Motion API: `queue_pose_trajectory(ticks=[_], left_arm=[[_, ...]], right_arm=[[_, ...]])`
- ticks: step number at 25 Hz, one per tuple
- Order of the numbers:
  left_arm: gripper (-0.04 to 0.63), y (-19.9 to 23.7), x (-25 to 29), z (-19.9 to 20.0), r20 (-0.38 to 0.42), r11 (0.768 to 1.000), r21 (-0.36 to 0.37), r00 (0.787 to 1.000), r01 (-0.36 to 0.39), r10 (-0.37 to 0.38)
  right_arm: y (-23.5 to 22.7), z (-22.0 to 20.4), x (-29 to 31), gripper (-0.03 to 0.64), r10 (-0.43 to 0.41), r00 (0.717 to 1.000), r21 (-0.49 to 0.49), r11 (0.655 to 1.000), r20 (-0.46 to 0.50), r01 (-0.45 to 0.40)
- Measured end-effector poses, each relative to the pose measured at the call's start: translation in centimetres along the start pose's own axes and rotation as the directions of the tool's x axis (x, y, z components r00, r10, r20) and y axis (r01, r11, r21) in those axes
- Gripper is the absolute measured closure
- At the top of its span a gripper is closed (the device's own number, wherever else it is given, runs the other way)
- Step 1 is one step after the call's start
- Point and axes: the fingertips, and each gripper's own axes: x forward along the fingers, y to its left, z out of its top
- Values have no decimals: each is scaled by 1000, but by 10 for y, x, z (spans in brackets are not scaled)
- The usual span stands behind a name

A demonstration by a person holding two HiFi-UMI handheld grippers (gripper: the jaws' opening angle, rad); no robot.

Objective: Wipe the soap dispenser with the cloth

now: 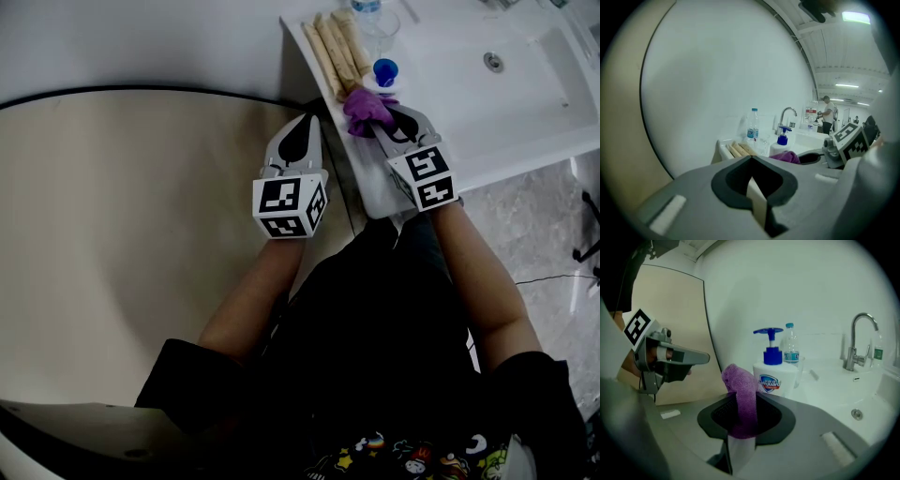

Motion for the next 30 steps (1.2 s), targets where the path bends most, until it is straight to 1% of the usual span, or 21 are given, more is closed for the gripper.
queue_pose_trajectory(ticks=[2, 6, 11, 14, 17, 22, 25, 27, 30], left_arm=[[595, -4, 2, 1, 0, 1000, -5, 1000, 6, -6], [595, -10, 5, 2, 7, 1000, -16, 1000, 23, -23], [595, -17, 11, 6, 29, 999, -30, 999, 43, -42], [595, -20, 14, 8, 33, 998, -35, 998, 49, -48], [595, -21, 14, 7, 32, 998, -32, 998, 51, -50], [595, -18, 12, 2, 20, 998, -27, 999, 48, -48], [595, -15, 10, 0, 18, 999, -28, 999, 44, -43], [595, -14, 8, -1, 18, 999, -33, 999, 40, -40], [595, -14, 6, 0, 21, 999, -37, 999, 40, -39]], right_arm=[[-7, -8, -3, 503, -7, 1000, -6, 1000, -29, 7], [-24, -5, -19, 503, -32, 998, -18, 999, -46, 31], [-40, 11, -41, 503, -65, 998, -36, 997, -25, 64], [-42, 19, -47, 503, -71, 997, -45, 996, -12, 71], [-37, 12, -41, 503, -58, 998, -51, 997, -24, 57], [-27, -17, -19, 503, -27, 995, -69, 997, -95, 21], [-17, -25, -12, 503, 4, 992, -89, 996, -125, -16], [-11, -20, -14, 503, 21, 993, -95, 995, -120, -32], [-5, 10, -28, 503, 25, 998, -113, 993, -59, -32]])
